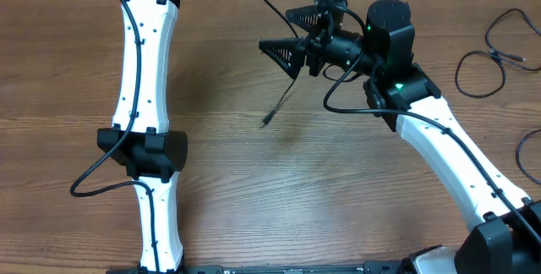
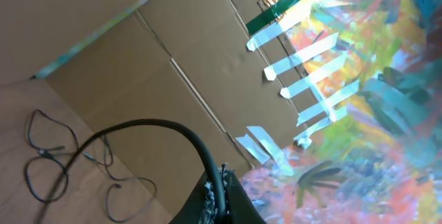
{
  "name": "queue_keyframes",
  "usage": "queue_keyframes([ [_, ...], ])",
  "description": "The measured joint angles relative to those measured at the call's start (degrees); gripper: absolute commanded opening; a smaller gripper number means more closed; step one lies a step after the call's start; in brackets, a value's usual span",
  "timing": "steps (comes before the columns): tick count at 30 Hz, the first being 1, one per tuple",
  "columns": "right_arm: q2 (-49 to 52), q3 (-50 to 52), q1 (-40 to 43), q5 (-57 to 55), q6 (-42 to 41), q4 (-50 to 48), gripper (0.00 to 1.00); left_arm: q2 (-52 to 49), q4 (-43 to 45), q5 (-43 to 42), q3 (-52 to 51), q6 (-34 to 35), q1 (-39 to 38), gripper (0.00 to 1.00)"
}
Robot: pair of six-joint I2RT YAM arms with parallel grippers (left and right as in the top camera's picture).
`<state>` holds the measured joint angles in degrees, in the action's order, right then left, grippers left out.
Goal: Untangle cables
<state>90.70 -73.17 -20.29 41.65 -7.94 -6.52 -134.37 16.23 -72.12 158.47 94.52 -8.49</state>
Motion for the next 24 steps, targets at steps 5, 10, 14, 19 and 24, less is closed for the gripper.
queue_keyframes([
  [5, 1.2, 0.0, 0.0, -0.1, -0.1, -2.5, 0.04, 0.0, 0.1, -0.1, 0.0, 1.4, -1.3, 0.04],
  [10, 2.9, 0.0, 0.0, -1.6, -3.0, -3.1, 0.04, 0.0, 0.1, -0.2, 0.0, 1.3, -1.6, 0.05],
  [14, 3.0, 0.0, 0.1, -2.5, -5.3, -5.5, 0.04, 0.0, 0.1, -0.2, 0.0, 1.1, -1.5, 0.05],
  [19, 3.0, 0.0, 0.7, -3.2, -7.0, -6.3, 0.04, 0.0, 0.1, -0.5, 0.0, 0.6, -1.5, 0.27],
  [24, 3.0, 0.0, 2.4, -3.6, -8.6, -6.3, 0.04, 0.0, 0.1, -0.8, 0.0, -3.3, -1.5, 1.00],
])
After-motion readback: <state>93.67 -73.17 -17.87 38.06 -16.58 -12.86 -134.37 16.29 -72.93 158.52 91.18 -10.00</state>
